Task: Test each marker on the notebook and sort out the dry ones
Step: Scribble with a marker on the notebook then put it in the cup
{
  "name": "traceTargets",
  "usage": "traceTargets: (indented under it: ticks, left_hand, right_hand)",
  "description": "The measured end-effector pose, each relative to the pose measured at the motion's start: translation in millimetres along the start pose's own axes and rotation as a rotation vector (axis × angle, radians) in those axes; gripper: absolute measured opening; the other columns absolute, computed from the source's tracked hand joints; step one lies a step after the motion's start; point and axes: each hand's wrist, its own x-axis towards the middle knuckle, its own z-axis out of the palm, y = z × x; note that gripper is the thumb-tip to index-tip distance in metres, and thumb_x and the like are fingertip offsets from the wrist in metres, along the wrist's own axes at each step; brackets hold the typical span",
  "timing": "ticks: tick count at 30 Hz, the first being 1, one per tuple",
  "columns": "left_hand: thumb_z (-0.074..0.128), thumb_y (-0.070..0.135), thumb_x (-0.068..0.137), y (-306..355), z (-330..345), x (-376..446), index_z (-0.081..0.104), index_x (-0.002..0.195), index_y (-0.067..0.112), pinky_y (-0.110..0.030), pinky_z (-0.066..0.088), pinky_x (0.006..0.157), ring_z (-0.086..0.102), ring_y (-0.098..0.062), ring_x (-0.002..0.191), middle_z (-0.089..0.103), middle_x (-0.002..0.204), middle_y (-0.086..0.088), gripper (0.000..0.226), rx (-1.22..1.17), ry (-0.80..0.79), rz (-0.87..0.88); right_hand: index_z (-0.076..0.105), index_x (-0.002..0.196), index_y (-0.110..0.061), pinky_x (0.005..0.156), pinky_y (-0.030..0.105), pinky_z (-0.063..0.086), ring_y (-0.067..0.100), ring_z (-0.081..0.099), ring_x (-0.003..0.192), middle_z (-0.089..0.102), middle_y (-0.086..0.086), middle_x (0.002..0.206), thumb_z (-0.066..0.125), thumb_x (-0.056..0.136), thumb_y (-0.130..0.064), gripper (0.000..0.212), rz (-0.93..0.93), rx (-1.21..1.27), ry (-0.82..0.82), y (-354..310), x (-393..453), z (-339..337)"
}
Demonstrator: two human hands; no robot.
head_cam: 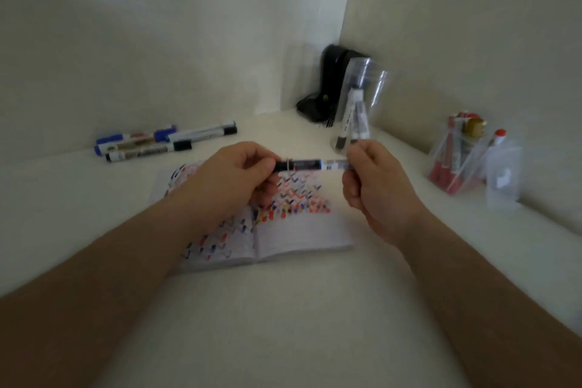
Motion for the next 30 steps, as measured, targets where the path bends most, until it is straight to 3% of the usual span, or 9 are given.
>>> traceTargets:
  ticks: [3,6,9,12,14,18,20,23,30]
  left_hand:
    - [0.061,0.005,0.101,20.4,13.3,-13.7,0.071,0.106,0.009,-0.024,0.058,0.064,0.071,-0.017,0.071,0.076,0.085,-0.014,0.012,0.034,-0.112,0.006]
    - [0.065,0.0,0.097,45.1,47.0,-35.8,0.071,0.104,0.008,-0.023,0.058,0.062,0.071,-0.016,0.069,0.077,0.087,-0.016,0.012,0.099,-0.263,0.021]
    - [0.065,0.003,0.097,61.4,101.4,-68.6,0.07,0.105,0.008,-0.031,0.057,0.065,0.068,-0.018,0.071,0.076,0.091,-0.015,0.01,0.004,-0.41,0.002]
    - [0.059,0.01,0.103,59.2,171.4,-113.4,0.069,0.105,0.003,-0.028,0.048,0.054,0.059,-0.016,0.061,0.069,0.078,-0.01,0.013,-0.028,-0.502,-0.013]
    - [0.056,0.021,0.104,44.5,218.4,-147.8,0.069,0.1,0.01,-0.032,0.048,0.053,0.057,-0.016,0.057,0.066,0.071,-0.006,0.017,0.029,-0.563,0.017]
    - [0.052,0.046,0.103,1.3,291.9,-203.2,0.066,0.097,0.029,-0.037,0.057,0.072,0.066,-0.01,0.069,0.07,0.08,0.002,0.023,0.346,-0.765,0.134]
    - [0.048,0.045,0.105,-33.2,322.5,-213.6,0.066,0.1,0.034,-0.037,0.06,0.079,0.067,-0.008,0.077,0.069,0.085,0.005,0.021,0.434,-0.849,0.053]
    - [0.046,0.034,0.105,-96.2,357.6,-213.7,0.067,0.104,0.04,-0.045,0.059,0.083,0.07,-0.022,0.088,0.069,0.093,0.004,0.022,0.498,-0.91,-0.217]
    - [0.045,0.001,0.105,-181.8,383.1,-199.5,0.048,0.149,0.017,-0.023,0.055,0.058,0.064,-0.016,0.069,0.064,0.1,-0.01,0.047,0.445,-0.787,-0.707]
  right_hand:
    - [0.053,0.095,-0.012,0.043,0.022,0.034,0.013,0.041,0.05,0.051,0.007,0.063,0.059,0.105,-0.016,0.012,0.018,-0.073,0.036,-12.7,-20.6,-35.6]
    - [0.058,0.091,-0.013,0.053,0.03,0.04,0.019,0.049,0.056,0.062,0.008,0.067,0.063,0.102,-0.017,0.012,-0.038,-0.191,0.067,-23.7,-68.1,-84.2]
    - [0.056,0.095,-0.003,0.053,0.031,0.042,0.022,0.048,0.055,0.06,0.01,0.066,0.06,0.102,-0.014,0.014,-0.091,-0.178,0.227,-26.8,-138.1,-133.8]
    - [0.054,0.087,-0.002,0.042,0.024,0.035,0.021,0.041,0.046,0.051,0.016,0.057,0.059,0.099,-0.017,0.02,-0.098,-0.05,0.462,-8.4,-213.8,-174.1]
    - [0.051,0.082,-0.002,0.038,0.022,0.031,0.018,0.036,0.04,0.045,0.016,0.051,0.059,0.098,-0.019,0.024,-0.035,0.05,0.634,17.4,-259.5,-197.3]
    - [0.059,0.091,0.003,0.044,0.026,0.039,0.016,0.044,0.044,0.049,0.008,0.057,0.055,0.105,-0.023,0.03,0.325,0.115,0.839,98.1,-335.3,-233.3]
    - [0.063,0.098,0.002,0.05,0.034,0.037,0.019,0.045,0.048,0.05,0.005,0.058,0.059,0.105,-0.026,0.029,0.453,0.198,0.922,147.5,-361.4,-245.2]
    - [0.063,0.104,0.004,0.053,0.035,0.037,0.021,0.046,0.05,0.054,0.008,0.061,0.059,0.106,-0.022,0.027,0.628,0.294,1.01,213.2,-385.2,-252.7]
    - [0.063,0.118,0.001,0.049,0.031,0.044,0.028,0.054,0.056,0.068,0.025,0.09,0.055,0.105,-0.007,0.017,0.966,0.497,0.919,293.6,-391.0,-253.2]
